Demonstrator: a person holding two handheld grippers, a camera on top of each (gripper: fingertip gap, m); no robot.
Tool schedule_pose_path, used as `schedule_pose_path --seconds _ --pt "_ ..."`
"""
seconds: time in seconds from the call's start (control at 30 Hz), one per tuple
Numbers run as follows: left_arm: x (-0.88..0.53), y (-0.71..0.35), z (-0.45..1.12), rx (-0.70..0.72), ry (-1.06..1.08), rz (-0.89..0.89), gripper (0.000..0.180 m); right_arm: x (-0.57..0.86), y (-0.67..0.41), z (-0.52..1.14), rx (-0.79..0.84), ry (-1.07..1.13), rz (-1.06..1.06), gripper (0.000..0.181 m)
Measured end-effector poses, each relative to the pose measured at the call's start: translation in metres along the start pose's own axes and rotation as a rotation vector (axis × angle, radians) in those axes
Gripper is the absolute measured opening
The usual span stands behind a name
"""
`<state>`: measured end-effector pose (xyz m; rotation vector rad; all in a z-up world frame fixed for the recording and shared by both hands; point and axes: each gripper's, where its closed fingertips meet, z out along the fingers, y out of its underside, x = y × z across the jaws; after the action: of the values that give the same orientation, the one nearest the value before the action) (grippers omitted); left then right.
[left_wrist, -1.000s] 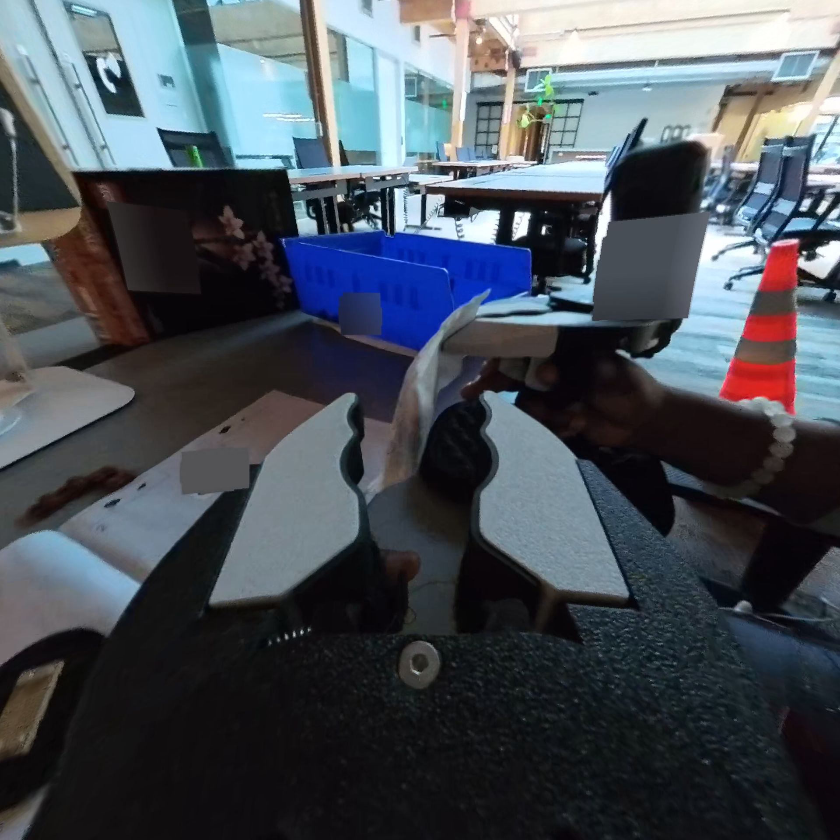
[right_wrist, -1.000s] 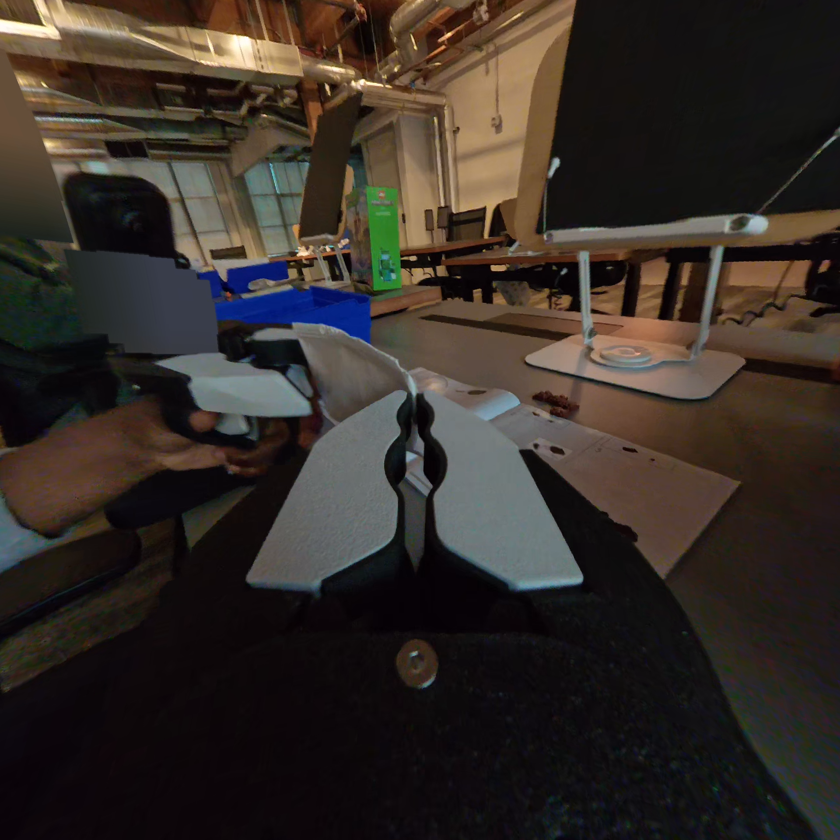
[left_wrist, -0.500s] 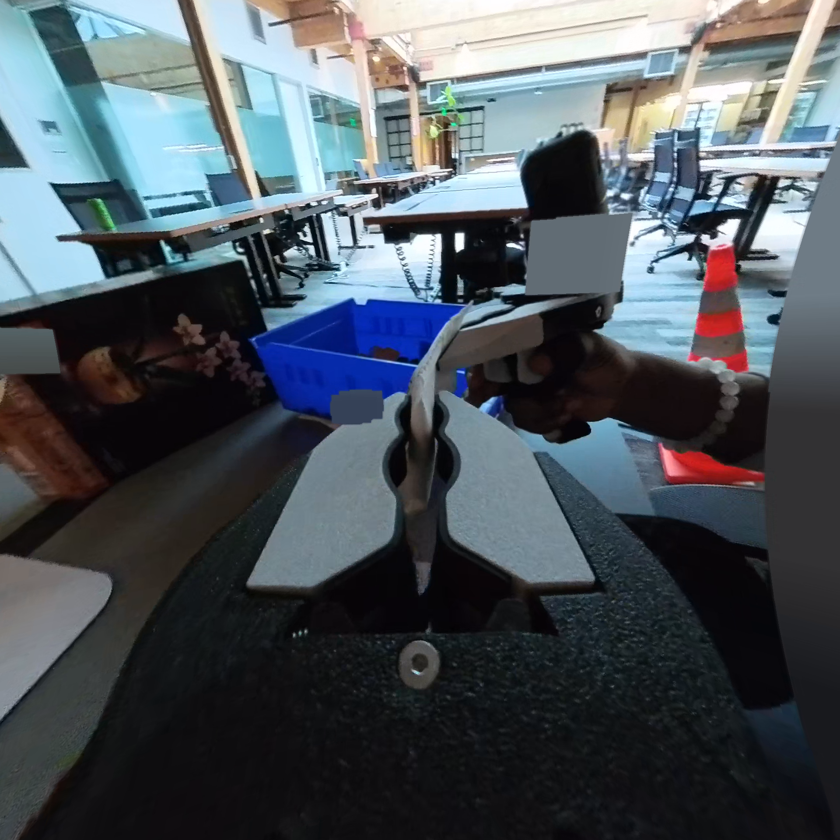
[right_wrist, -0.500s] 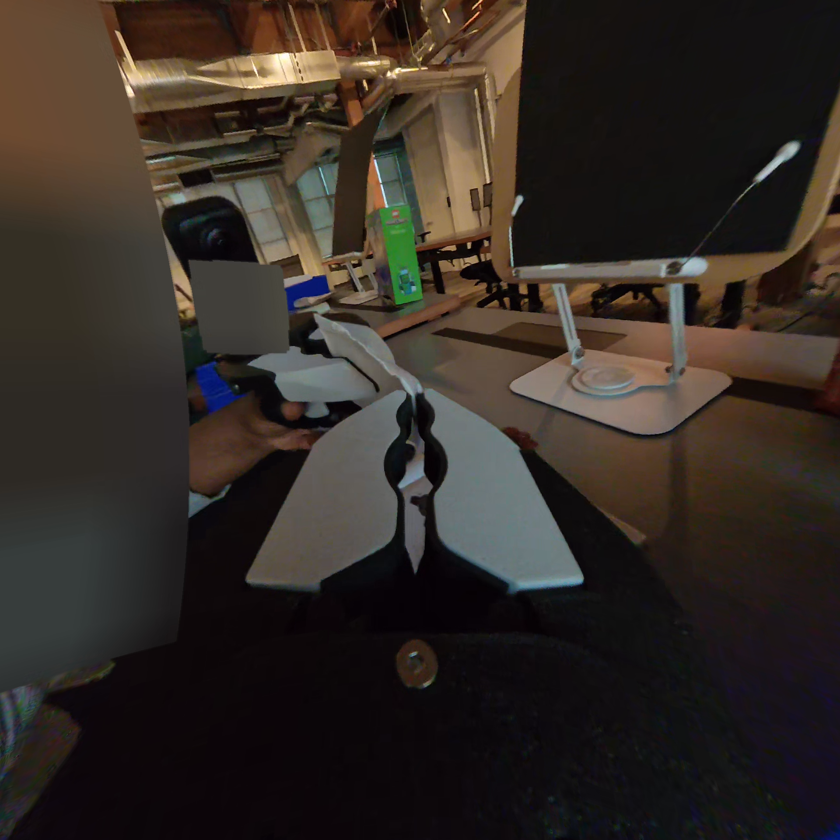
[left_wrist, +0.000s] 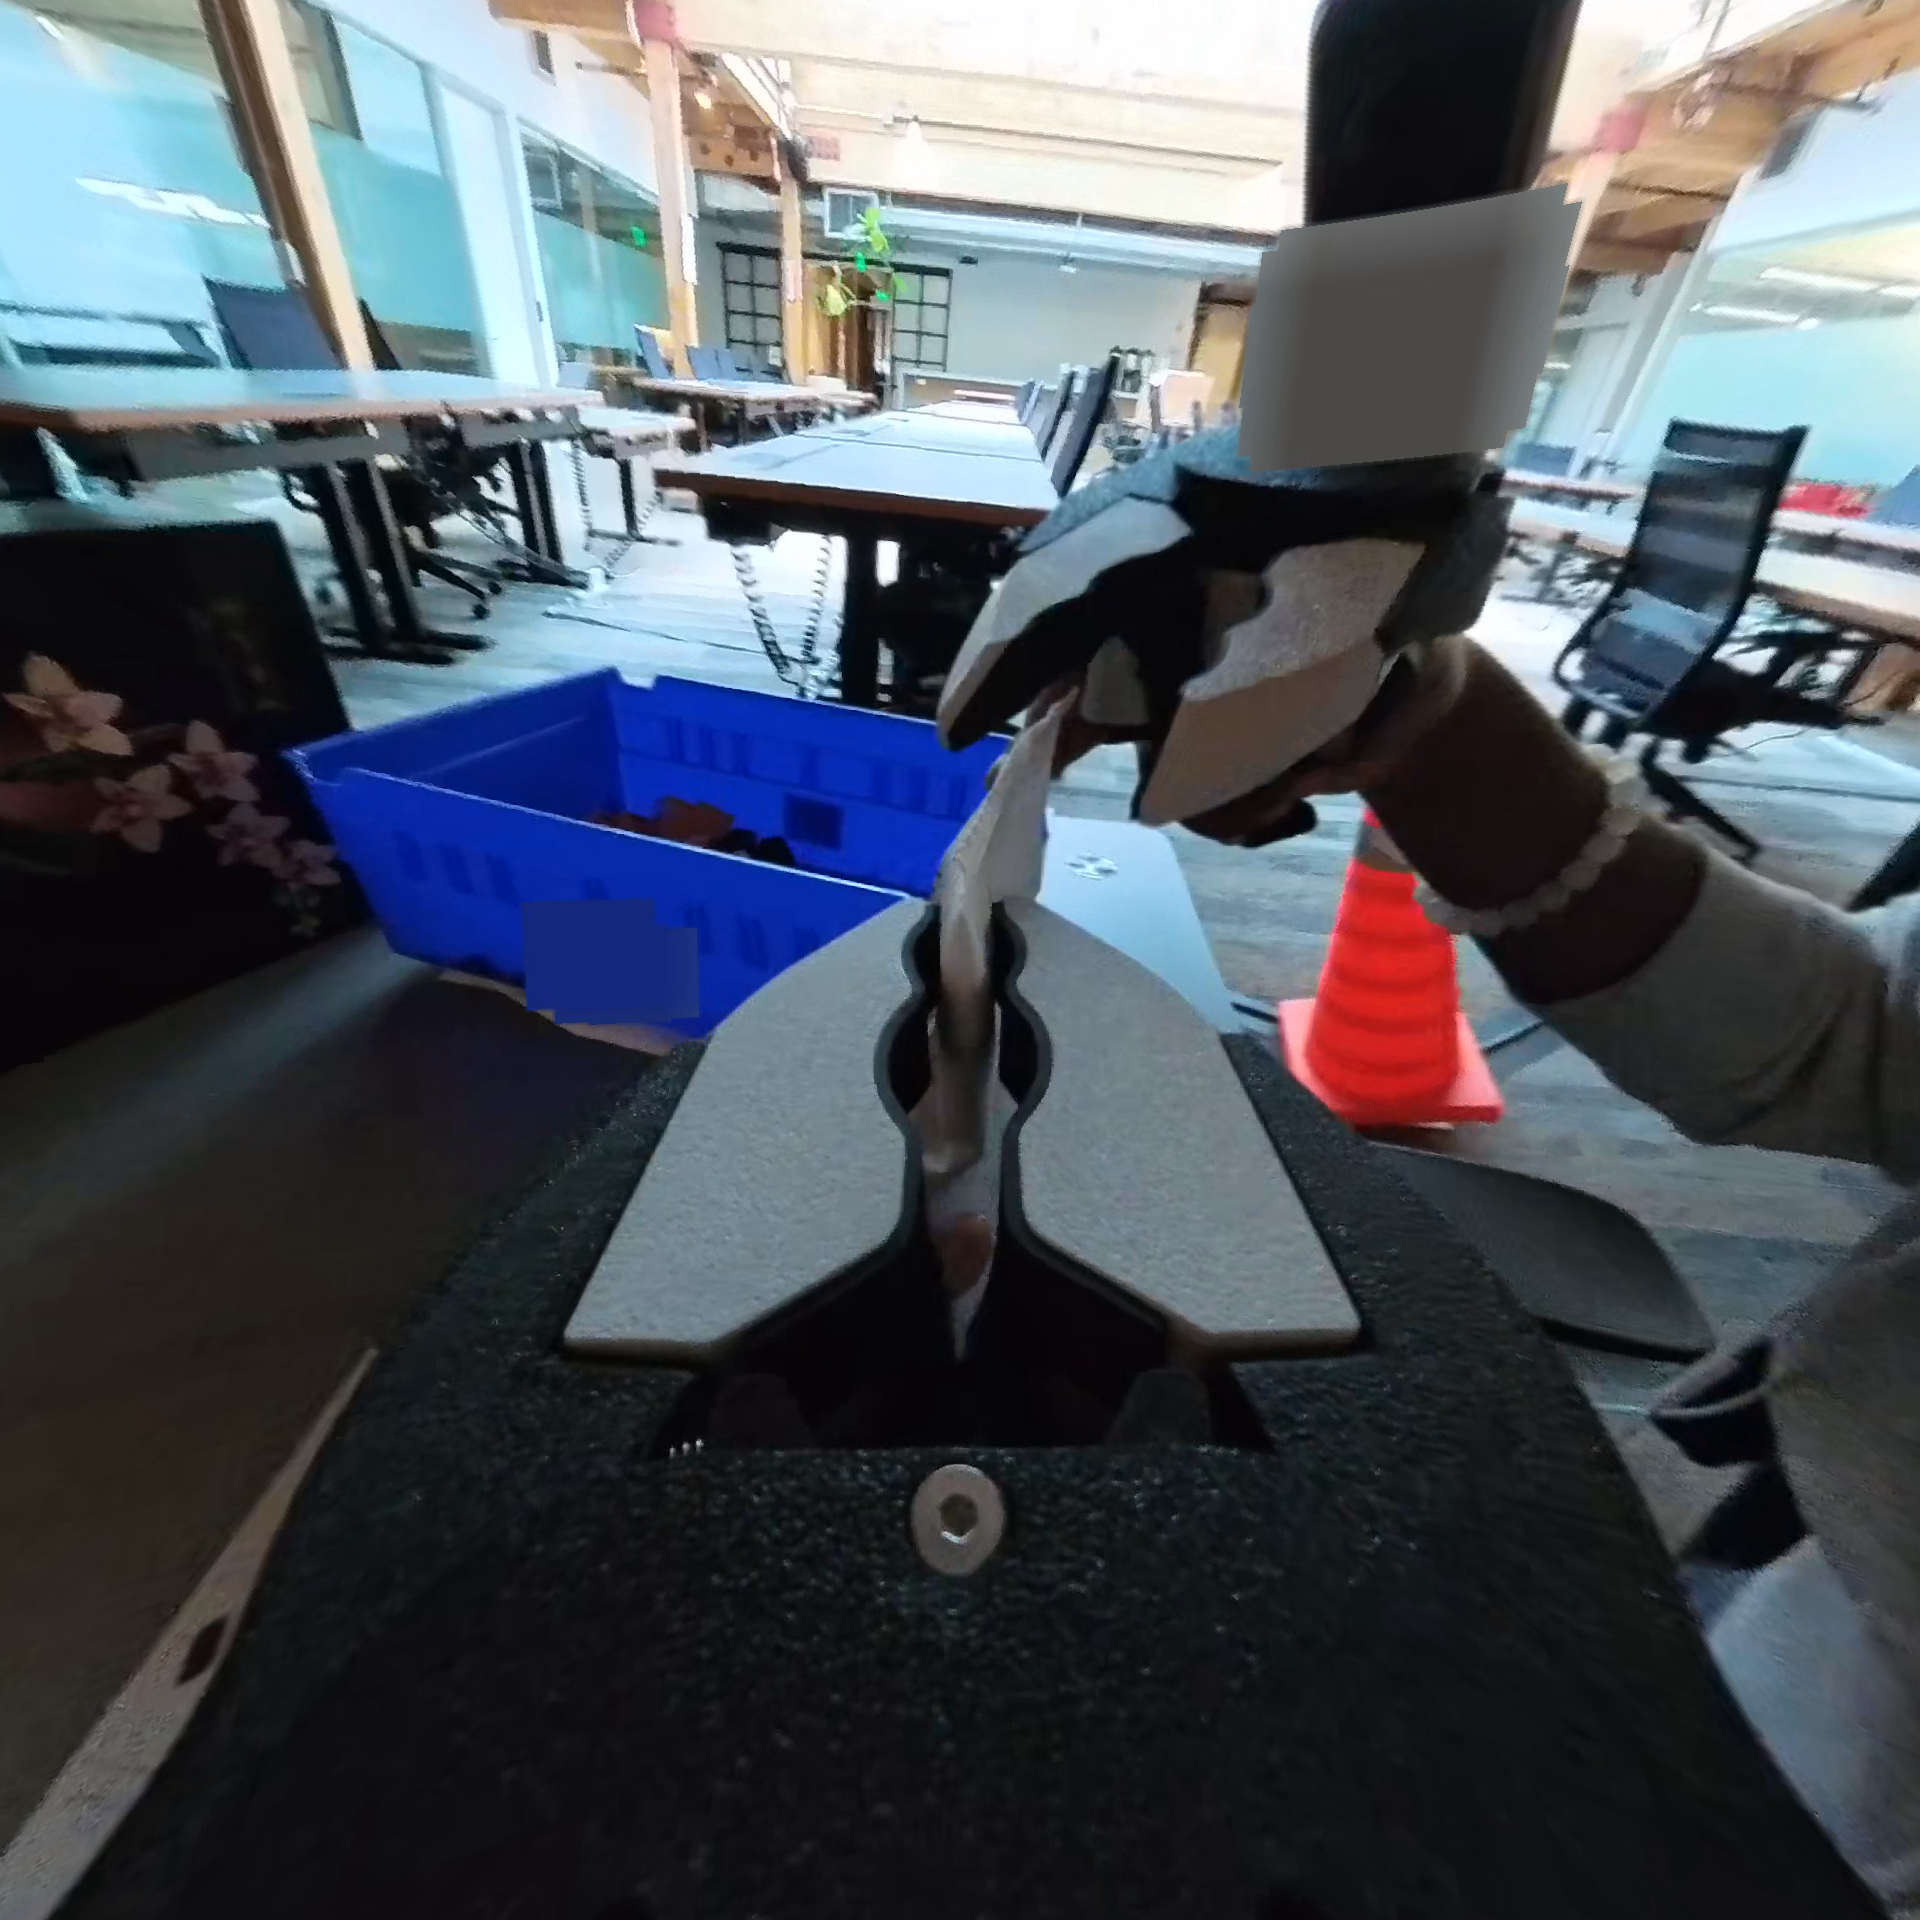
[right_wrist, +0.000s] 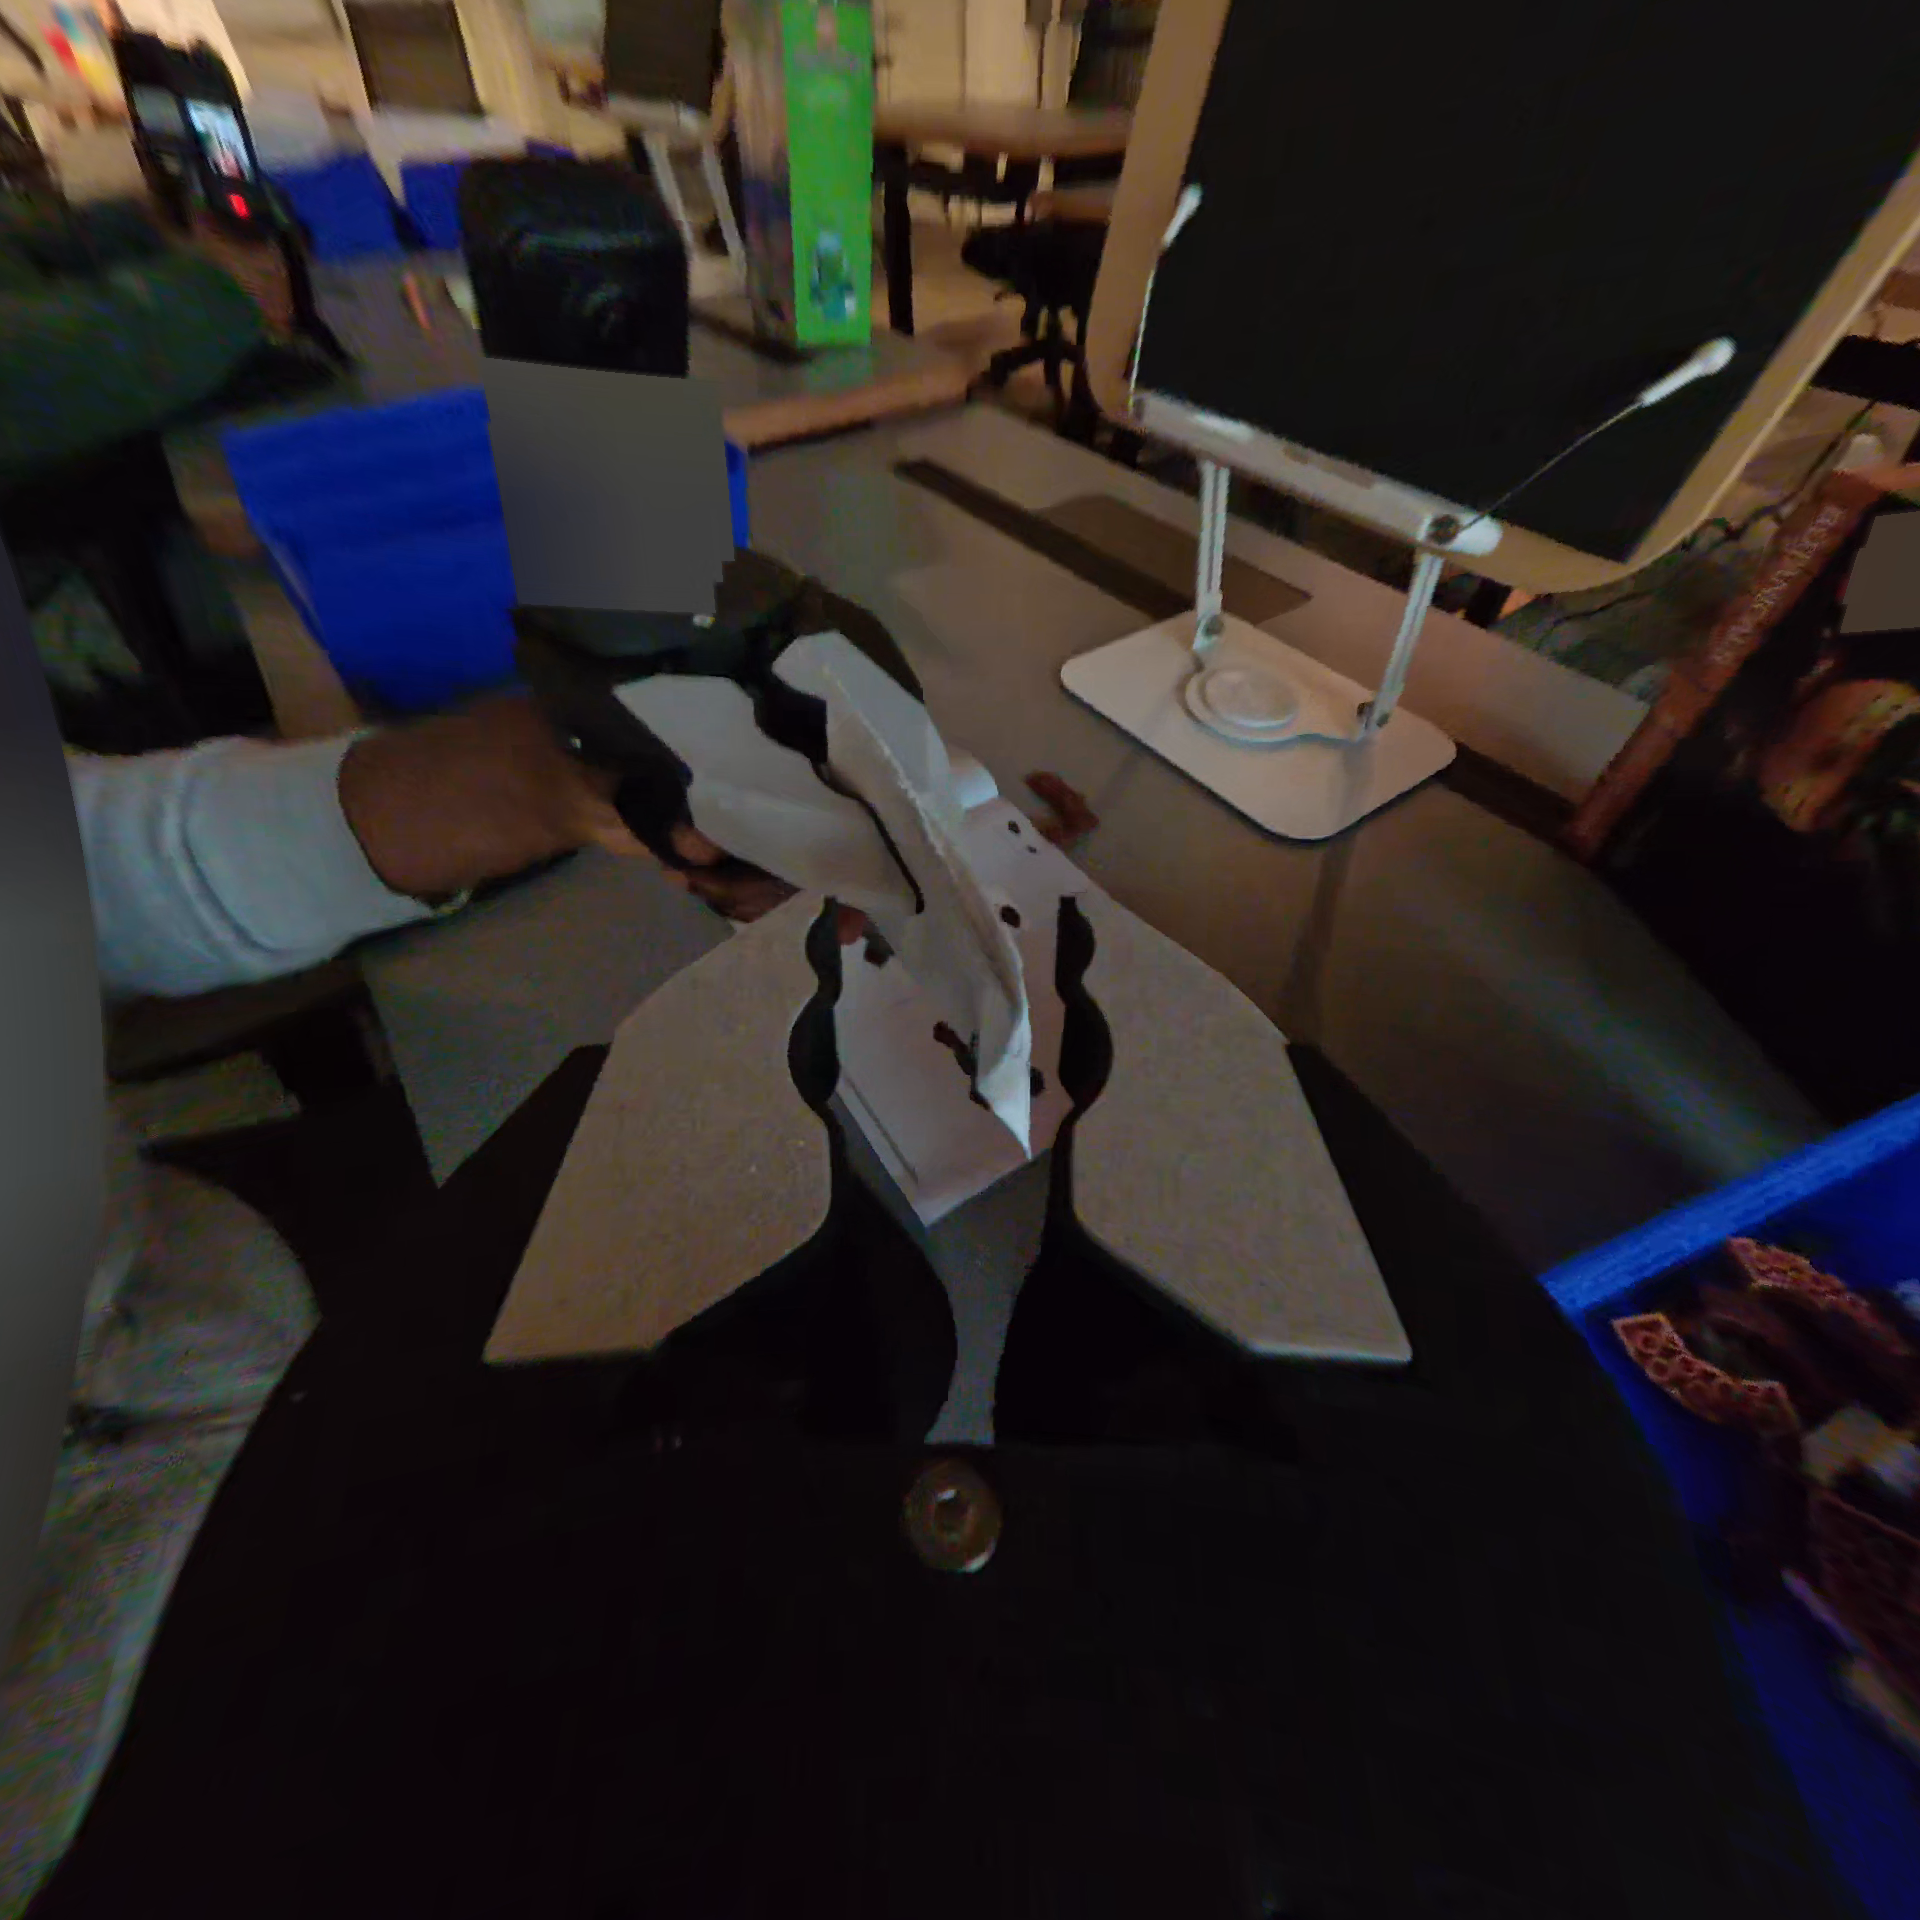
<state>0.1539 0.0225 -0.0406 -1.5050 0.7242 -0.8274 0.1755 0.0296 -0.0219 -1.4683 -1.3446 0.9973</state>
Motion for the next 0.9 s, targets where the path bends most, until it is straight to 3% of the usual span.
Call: schedule_pose_path --seconds 0.27,0.5,0.9 --pt "-0.004 0.006 0.019 -0.038 0.127 -0.069 0.007 0.008 0.004 0.017 -0.102 -0.008 -0.108 0.003" --pt "-0.029 0.016 0.022 -0.048 0.047 0.060 0.043 0.031 0.011 0.007 -0.039 0.037 -0.028 0.000" --pt "-0.042 0.019 -0.013 -0.040 -0.091 0.089 0.041 0.030 0.025 0.020 -0.041 -0.023 -0.037 0.001"
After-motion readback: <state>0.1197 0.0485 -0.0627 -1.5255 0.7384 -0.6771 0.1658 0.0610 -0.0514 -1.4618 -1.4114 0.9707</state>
